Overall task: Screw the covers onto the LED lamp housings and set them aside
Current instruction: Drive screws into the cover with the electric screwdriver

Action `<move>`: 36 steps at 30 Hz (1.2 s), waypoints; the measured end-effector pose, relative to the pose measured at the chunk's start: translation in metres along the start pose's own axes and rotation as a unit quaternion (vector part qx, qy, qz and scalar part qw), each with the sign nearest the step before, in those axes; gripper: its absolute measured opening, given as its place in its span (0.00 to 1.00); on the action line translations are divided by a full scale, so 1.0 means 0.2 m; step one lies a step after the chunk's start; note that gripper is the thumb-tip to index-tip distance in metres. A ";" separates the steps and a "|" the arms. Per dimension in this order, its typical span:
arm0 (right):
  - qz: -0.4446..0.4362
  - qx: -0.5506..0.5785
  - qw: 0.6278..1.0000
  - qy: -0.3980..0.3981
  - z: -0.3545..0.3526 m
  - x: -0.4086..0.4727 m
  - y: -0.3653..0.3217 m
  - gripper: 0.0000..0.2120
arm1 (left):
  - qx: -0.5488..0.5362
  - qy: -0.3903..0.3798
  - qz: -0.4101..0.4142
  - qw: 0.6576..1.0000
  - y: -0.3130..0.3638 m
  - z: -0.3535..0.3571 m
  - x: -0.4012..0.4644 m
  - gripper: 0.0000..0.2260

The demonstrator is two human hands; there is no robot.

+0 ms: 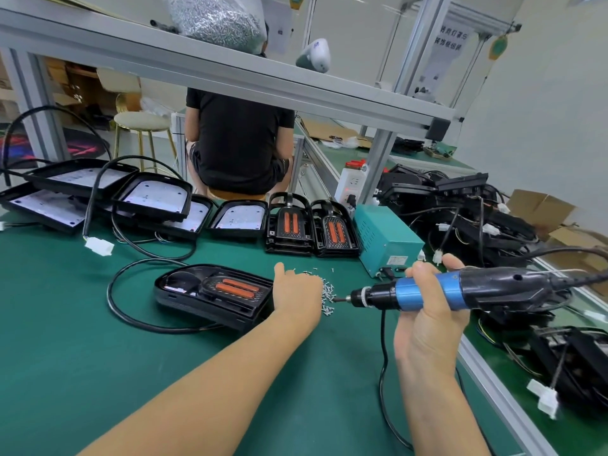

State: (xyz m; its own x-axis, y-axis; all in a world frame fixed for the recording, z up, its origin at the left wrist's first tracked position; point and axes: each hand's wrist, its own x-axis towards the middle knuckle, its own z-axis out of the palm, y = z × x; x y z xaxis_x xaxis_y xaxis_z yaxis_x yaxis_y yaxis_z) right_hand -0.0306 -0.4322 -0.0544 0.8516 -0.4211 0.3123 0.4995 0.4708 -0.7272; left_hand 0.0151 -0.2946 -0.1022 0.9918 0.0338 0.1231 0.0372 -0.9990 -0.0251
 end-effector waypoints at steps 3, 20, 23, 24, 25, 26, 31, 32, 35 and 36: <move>0.004 0.002 1.000 0.004 0.00 0.00 0.01 0.17 | -0.003 -0.001 -0.006 1.000 -0.01 0.01 0.01 0.14; 0.018 0.007 1.000 0.004 0.01 0.00 0.01 0.16 | -0.027 0.008 0.021 0.999 -0.07 -0.01 0.06 0.13; 0.010 -0.002 1.000 0.010 0.01 0.01 0.01 0.16 | -0.087 0.001 -0.019 0.996 -0.13 -0.03 0.10 0.10; 0.011 0.000 1.000 0.015 0.00 0.02 0.02 0.16 | -0.107 -0.007 -0.028 0.994 -0.15 -0.04 0.11 0.12; 0.013 0.002 1.000 0.019 0.00 0.02 0.02 0.16 | -0.115 -0.016 -0.030 0.993 -0.16 -0.04 0.11 0.12; 0.016 0.003 1.000 0.021 -0.01 0.02 0.03 0.16 | -0.115 -0.025 -0.028 0.993 -0.16 -0.04 0.11 0.12; 0.027 0.011 0.999 0.013 -0.01 0.02 0.04 0.16 | -0.112 -0.067 -0.017 0.991 -0.15 -0.05 0.12 0.10; 0.029 0.011 0.999 0.011 -0.01 0.02 0.04 0.16 | -0.115 -0.077 -0.018 0.990 -0.16 -0.06 0.12 0.10; 0.032 0.006 0.999 0.006 -0.02 0.02 0.03 0.16 | -0.077 -0.118 0.025 0.990 -0.19 -0.10 0.14 0.09; 0.033 0.005 0.999 0.008 -0.03 0.02 0.03 0.16 | -0.044 -0.135 0.047 0.989 -0.20 -0.11 0.14 0.08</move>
State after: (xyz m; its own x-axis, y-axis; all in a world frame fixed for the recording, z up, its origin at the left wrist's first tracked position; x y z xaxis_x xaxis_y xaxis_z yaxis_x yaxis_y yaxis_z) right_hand -0.0250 -0.4351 -0.0613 0.8801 -0.4012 0.2540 0.4440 0.5058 -0.7396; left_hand 0.0381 -0.2538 -0.0750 0.9874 -0.0647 -0.1443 -0.0558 -0.9963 0.0647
